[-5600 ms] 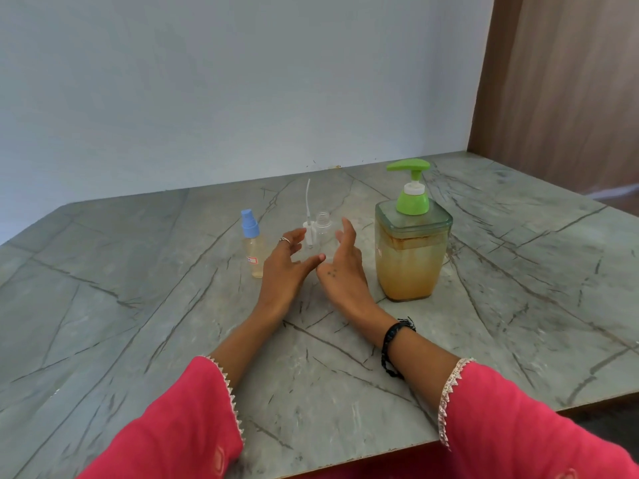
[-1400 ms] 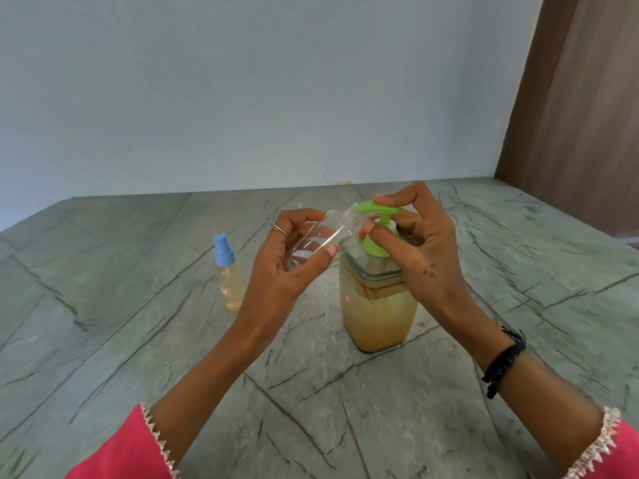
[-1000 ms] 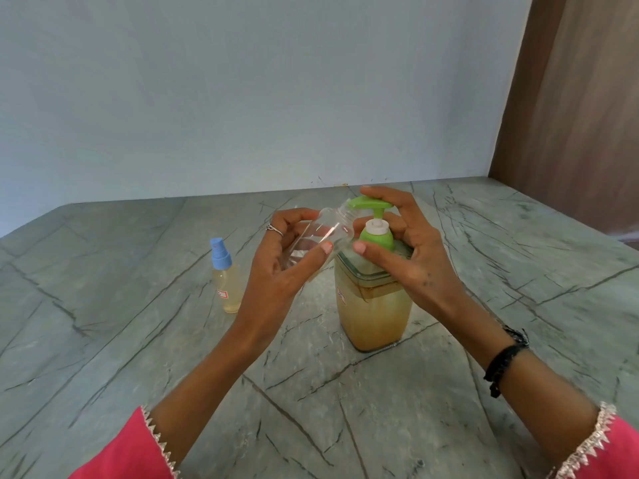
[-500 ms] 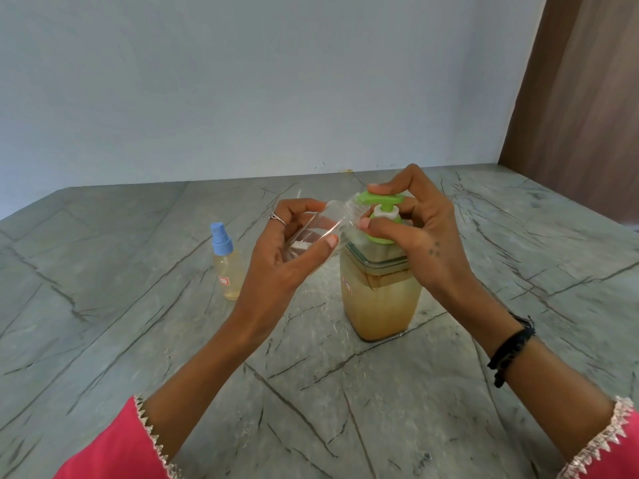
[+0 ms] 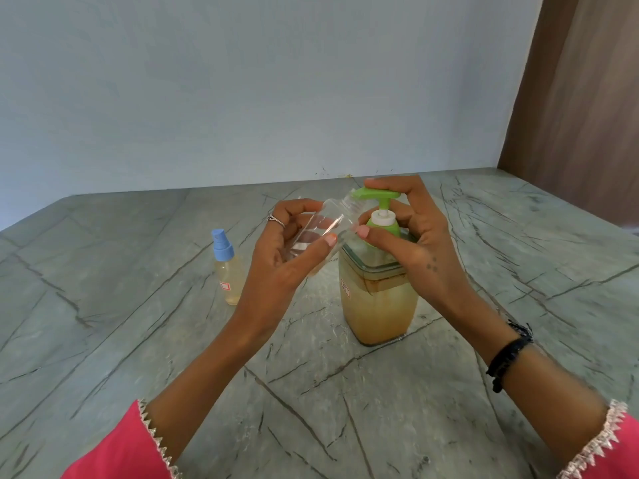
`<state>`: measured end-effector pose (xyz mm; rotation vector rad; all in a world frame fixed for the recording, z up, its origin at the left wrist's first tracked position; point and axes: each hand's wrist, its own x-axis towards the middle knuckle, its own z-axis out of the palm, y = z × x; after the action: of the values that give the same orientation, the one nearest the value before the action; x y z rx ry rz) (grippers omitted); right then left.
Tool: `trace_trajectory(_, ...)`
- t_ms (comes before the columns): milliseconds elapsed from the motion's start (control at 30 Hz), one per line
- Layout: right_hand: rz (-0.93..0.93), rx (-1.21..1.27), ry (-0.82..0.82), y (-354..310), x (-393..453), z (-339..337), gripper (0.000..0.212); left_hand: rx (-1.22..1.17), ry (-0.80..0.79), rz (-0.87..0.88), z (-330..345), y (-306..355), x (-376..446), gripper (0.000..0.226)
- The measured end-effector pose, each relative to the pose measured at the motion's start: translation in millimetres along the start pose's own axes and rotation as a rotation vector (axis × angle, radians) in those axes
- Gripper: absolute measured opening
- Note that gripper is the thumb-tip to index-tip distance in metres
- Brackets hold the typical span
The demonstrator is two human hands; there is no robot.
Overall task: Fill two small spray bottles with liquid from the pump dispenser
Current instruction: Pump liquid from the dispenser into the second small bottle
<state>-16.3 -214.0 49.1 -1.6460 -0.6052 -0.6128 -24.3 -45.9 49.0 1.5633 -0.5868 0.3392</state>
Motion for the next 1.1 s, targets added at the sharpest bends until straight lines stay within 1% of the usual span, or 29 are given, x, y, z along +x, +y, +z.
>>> trace_trajectory(100,0.008,0.033,0.026,-3,2,0,0.035,0.013,0.004,-0.004,0,0,-1,0.032)
trace_trajectory(300,0.026,0.007,0.036,-3,4,1,0.024,0.003,0.001,-0.024,-1,-2,-1,0.029)
trace_trajectory(400,0.005,0.004,0.029,1,3,1,0.026,0.01,-0.013,-0.008,-2,-1,0,0.03)
trace_trajectory(500,-0.051,-0.004,0.003,5,1,-1,0.034,0.004,-0.001,-0.006,-2,1,0,0.033)
trace_trajectory(667,-0.248,-0.176,0.032,9,0,-3,0.041,0.02,0.019,-0.008,0,2,0,0.031)
trace_trajectory(800,-0.273,-0.171,0.054,10,-3,-1,0.047,0.025,0.017,-0.009,-2,1,0,0.037)
trace_trajectory(867,-0.306,-0.189,0.073,11,-1,-1,0.041,0.021,0.014,-0.006,-2,1,0,0.035)
trace_trajectory(967,-0.314,-0.158,0.1,10,1,-1,0.024,0.019,0.01,-0.001,-2,1,1,0.032)
trace_trajectory(1100,-0.295,-0.086,0.139,9,2,1,0.017,0.013,-0.002,-0.008,-3,0,0,0.035)
